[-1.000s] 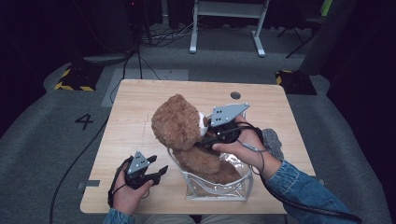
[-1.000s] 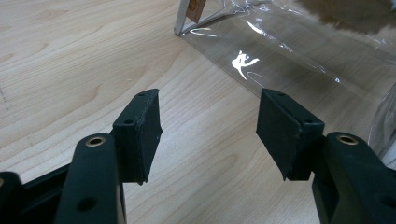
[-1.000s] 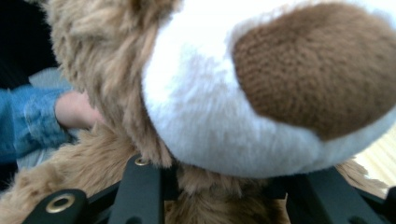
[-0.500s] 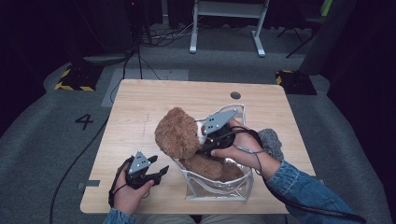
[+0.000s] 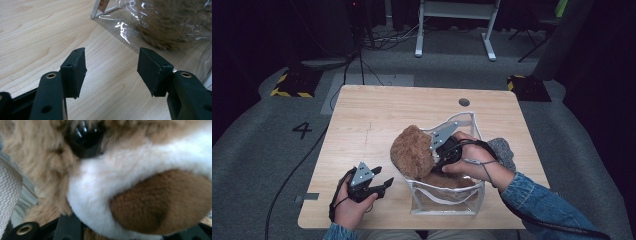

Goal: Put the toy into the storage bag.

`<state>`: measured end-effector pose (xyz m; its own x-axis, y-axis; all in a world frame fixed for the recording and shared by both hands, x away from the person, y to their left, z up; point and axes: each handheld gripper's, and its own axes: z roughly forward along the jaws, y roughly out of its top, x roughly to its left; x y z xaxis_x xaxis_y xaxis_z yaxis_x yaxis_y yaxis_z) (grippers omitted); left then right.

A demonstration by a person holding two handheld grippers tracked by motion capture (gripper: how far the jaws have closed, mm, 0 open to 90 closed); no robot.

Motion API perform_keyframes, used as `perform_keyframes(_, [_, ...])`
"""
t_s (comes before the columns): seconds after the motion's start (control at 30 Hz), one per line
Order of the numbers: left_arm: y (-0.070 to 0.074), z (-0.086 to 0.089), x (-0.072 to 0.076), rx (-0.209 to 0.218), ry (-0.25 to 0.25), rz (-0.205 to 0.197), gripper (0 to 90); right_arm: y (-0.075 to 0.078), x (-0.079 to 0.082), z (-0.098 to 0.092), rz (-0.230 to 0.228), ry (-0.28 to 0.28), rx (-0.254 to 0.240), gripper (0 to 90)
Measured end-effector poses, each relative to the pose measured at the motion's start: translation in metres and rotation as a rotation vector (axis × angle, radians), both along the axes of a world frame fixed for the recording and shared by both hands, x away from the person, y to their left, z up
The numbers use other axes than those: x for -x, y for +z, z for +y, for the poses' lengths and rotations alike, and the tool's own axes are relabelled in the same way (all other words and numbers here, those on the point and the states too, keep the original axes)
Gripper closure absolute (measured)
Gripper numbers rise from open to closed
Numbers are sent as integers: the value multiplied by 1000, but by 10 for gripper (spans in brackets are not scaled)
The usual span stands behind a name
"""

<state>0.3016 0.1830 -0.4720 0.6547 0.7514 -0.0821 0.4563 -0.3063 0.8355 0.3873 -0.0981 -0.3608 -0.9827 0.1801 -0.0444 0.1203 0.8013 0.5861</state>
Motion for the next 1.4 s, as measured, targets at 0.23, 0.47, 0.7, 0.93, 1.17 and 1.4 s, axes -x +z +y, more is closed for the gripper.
perform_keyframes(0.23, [0, 0, 0, -1, 0, -1, 402, -8, 2, 2, 33, -10, 54, 548])
perform_keyframes(0.47, [0, 0, 0, 2, -1, -2, 402, -18, 8, 4, 125, 16, 128, 557])
perform_keyframes(0.7, [1, 0, 1, 9, -4, 1, 402, -23, 11, 4, 176, 12, 185, 556])
perform_keyframes(0.93, [1, 1, 0, 2, 0, 0, 401, -8, 4, 6, 64, 22, 110, 376])
perform_keyframes(1.17, [0, 3, 0, 8, 7, 2, 400, 9, 3, -1, 58, 21, 75, 361])
perform_keyframes(1.4, [1, 7, 3, 2, 17, -12, 399, 29, 8, -12, 62, 6, 3, 354])
